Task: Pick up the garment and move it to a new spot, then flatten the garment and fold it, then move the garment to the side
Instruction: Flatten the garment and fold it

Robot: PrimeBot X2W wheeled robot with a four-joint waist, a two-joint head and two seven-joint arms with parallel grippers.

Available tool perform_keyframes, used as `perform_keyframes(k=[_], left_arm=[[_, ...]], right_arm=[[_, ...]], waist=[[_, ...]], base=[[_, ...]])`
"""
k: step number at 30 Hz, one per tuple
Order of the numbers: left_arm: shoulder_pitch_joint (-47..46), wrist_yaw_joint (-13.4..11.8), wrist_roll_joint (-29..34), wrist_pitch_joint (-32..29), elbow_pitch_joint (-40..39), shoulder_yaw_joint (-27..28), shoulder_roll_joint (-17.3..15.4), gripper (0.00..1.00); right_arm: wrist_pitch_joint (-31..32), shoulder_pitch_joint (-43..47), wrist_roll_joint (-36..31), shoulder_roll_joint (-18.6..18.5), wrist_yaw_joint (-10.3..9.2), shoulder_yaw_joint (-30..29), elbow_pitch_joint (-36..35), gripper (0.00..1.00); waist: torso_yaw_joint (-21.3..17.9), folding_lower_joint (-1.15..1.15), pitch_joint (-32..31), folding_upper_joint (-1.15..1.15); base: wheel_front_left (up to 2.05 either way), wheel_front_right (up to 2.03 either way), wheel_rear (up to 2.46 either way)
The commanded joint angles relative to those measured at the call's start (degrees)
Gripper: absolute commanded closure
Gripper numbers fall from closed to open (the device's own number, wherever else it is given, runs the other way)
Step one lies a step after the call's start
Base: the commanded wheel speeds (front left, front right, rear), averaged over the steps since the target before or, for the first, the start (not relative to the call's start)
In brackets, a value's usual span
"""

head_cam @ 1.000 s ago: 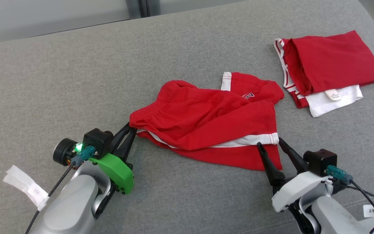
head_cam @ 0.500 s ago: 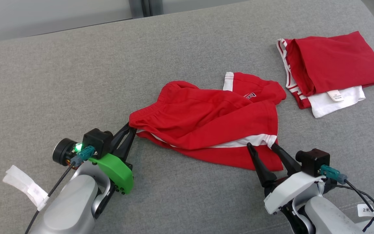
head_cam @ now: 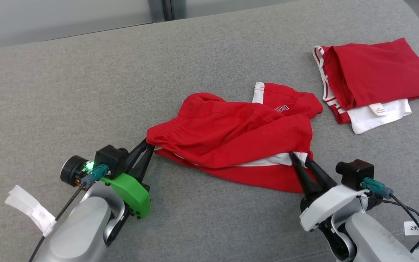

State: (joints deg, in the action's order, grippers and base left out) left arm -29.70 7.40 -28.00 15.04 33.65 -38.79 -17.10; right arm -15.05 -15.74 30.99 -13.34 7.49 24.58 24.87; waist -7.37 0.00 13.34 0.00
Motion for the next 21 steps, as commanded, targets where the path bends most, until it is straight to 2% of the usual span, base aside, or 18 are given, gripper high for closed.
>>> perform_keyframes(k=[1,5,11,15,21], left_arm=[[0.7,0.1,0.1,0.2,0.0,0.0,-0.7,1.0],[0.9,0.1,-1.6,0.2,-0.7,0.9,-0.5,1.0],[-1.5,0.1,-3.8,-0.4,-3.8,0.0,-2.3,1.0],[-4.6,0.1,-7.0,-3.3,-7.8,0.2,-4.7,1.0],[-10.9,0.1,-11.1,-9.7,-15.1,2.2,-8.2,1.0]], right_arm=[[-0.2,-0.2,-0.4,-1.0,0.01,-0.4,-0.7,1.0],[-0.2,1.1,0.6,-2.0,0.0,-1.2,-4.3,1.0],[-0.2,0.4,2.4,-5.3,0.01,-2.6,-11.0,1.0],[0.2,-2.7,2.7,-8.8,0.0,-2.1,-14.5,1.0],[3.9,-11.1,4.9,-13.1,0.0,-2.8,-19.2,1.0]], waist=[[0.2,0.0,-0.4,0.0],[0.6,0.0,-1.4,0.0],[1.1,0.0,-3.3,0.0],[1.4,0.0,-4.8,0.0],[2.0,0.0,-7.1,0.0]], base=[[0.0,0.0,0.0],[0.0,0.0,0.0],[0.0,0.0,0.0],[0.0,0.0,0.0],[0.0,0.0,0.0]])
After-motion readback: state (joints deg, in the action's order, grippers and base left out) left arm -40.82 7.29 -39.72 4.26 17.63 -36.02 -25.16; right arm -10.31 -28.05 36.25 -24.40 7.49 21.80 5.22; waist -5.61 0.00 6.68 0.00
